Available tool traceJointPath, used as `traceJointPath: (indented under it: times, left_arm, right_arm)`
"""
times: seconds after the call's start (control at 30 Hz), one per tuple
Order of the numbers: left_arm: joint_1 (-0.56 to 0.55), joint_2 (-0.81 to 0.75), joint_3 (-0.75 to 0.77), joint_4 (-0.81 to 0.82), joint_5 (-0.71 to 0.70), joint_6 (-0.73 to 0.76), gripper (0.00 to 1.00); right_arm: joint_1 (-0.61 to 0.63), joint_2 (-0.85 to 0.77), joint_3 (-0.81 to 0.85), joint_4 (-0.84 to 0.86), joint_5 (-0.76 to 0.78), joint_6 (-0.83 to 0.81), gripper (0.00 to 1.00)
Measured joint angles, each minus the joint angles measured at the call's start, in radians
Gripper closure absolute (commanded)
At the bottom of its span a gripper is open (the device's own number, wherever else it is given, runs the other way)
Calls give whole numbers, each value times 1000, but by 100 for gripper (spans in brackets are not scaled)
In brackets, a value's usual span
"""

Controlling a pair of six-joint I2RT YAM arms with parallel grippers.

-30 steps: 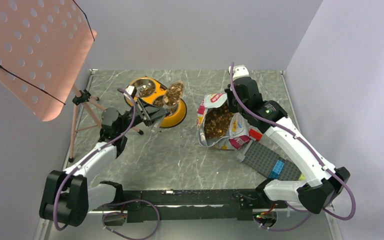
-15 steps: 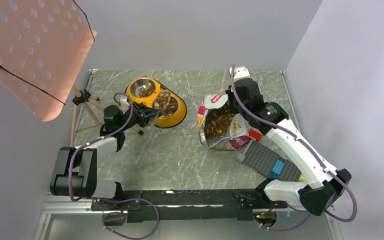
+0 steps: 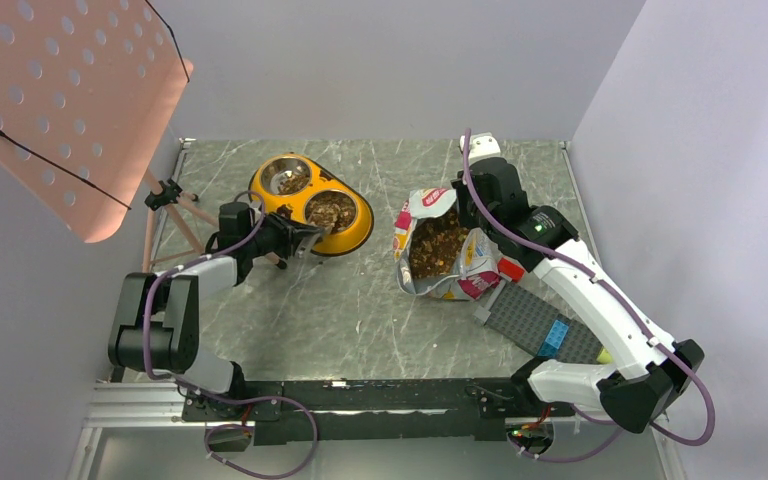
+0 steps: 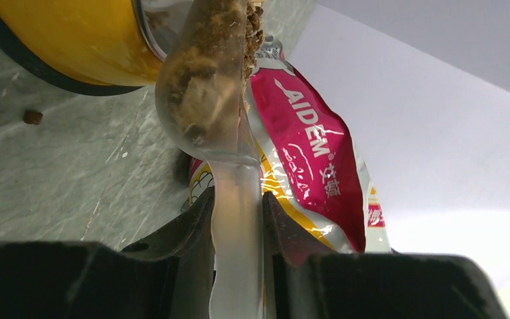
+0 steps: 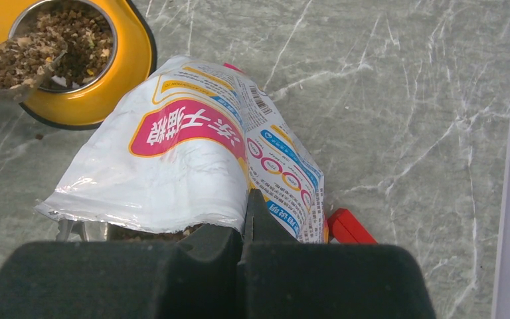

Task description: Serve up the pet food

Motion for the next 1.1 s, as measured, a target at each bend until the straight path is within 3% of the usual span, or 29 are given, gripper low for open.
traceJointPath:
  times: [0.4, 0.83, 1.1]
  left_arm:
    - [0, 84, 236, -361, -73, 19, 100]
    - [-32, 335, 781, -1006, -144, 87, 100]
    - [-71, 418, 1003, -1296, -182, 94, 100]
  right_arm:
    - [0, -5, -7, 7, 0, -2, 100]
    - [0, -5, -8, 8, 0, -3, 100]
    - [-4, -12, -14, 10, 0, -3, 100]
